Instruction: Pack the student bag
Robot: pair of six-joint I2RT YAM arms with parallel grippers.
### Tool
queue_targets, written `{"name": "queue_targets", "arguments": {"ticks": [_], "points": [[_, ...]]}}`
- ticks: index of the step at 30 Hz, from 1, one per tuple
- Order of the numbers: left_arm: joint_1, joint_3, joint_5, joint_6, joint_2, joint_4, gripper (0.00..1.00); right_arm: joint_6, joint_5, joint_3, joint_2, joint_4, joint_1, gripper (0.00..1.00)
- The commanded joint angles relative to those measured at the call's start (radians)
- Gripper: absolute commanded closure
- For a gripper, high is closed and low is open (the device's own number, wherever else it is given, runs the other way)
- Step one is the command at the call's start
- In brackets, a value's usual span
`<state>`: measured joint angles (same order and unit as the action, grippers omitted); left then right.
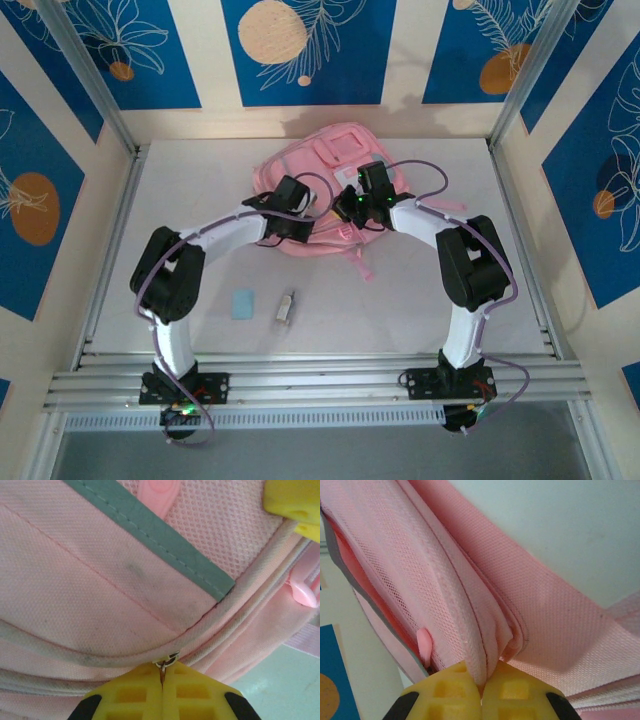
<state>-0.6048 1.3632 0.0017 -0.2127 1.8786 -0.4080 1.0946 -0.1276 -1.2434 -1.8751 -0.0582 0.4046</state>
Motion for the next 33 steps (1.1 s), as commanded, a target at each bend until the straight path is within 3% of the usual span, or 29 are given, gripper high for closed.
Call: {"name": "queue_targets", "arguments": {"ticks": [1, 9, 14, 20, 22, 25, 27, 30, 33], "points": [[0.033, 0.044, 0.038, 0.070, -0.038, -0.214, 1.00, -0.127, 0.026, -0.010, 0.008, -0.022, -0.031, 1.00], [0.073, 0.141, -0.039, 0.159, -0.029, -0.405, 1.00, -0.327, 0.018, -0.043, 0.017, -0.085, -0.090, 1.00], [0.048, 0.149, 0.145, 0.130, -0.030, -0.386, 1.00, -0.393, 0.039, -0.113, 0.006, -0.144, -0.110, 1.00], [-0.030, 0.134, 0.432, -0.081, -0.024, -0.195, 1.00, -0.402, 0.014, -0.286, -0.037, -0.285, -0.162, 1.00], [-0.057, 0.160, 0.452, -0.130, -0.001, -0.148, 1.00, -0.396, 0.001, -0.313, -0.017, -0.339, -0.167, 0.92], [-0.077, 0.224, 0.454, -0.174, 0.048, -0.128, 1.00, -0.351, -0.008, -0.253, 0.076, -0.373, -0.169, 0.62], [-0.082, 0.264, 0.443, -0.187, 0.076, -0.132, 1.00, -0.301, -0.025, -0.175, 0.159, -0.364, -0.168, 0.49], [-0.084, 0.278, 0.427, -0.208, 0.092, -0.105, 1.00, -0.211, -0.050, -0.048, 0.277, -0.336, -0.166, 0.35], [-0.085, 0.271, 0.451, -0.211, 0.088, -0.080, 1.00, -0.138, -0.105, 0.041, 0.331, -0.272, -0.168, 0.33]]}}
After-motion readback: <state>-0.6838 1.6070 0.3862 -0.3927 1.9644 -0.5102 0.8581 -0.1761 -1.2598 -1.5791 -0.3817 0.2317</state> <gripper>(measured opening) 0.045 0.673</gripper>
